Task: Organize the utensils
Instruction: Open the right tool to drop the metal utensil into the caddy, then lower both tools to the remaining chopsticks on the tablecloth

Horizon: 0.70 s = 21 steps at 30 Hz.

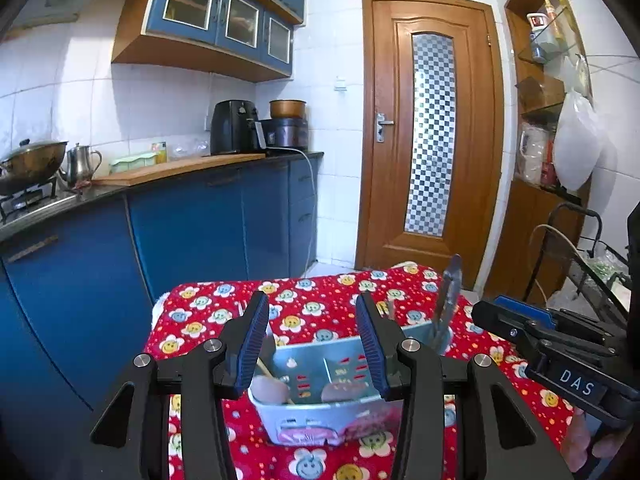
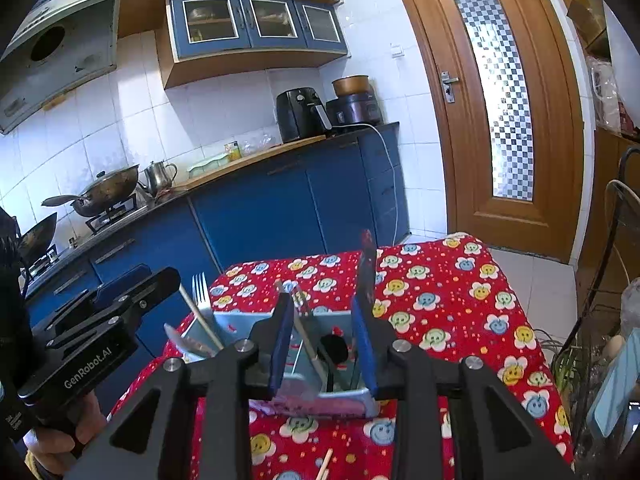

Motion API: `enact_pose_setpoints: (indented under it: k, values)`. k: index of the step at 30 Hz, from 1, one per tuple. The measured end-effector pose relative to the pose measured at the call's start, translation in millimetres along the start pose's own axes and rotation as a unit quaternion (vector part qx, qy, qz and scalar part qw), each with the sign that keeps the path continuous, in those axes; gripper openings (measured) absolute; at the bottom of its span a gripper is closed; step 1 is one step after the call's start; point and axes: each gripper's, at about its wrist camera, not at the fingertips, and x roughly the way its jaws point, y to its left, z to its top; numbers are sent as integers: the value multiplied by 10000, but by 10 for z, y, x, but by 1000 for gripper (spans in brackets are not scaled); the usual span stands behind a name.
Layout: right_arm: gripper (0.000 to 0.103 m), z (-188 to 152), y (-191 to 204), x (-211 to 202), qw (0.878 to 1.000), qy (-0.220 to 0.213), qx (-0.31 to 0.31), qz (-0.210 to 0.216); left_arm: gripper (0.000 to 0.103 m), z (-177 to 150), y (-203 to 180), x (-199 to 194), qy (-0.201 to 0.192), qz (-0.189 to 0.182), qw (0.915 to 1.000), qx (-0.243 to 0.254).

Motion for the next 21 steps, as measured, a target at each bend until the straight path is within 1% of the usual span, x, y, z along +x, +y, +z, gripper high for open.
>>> enact_pose_setpoints:
  k: [7, 16, 21]
  values:
    - [39, -148, 37, -153, 9999, 135, -44, -47, 46, -126, -49, -176, 156, -90, 9998, -13]
    - [46, -390, -30, -325, 9993, 334, 28, -150, 47, -353, -58, -290, 607, -226, 9976, -224]
    - [47, -528, -99, -398, 9986, 487, 74, -214, 47, -504, -90, -305, 867, -248, 9956, -257]
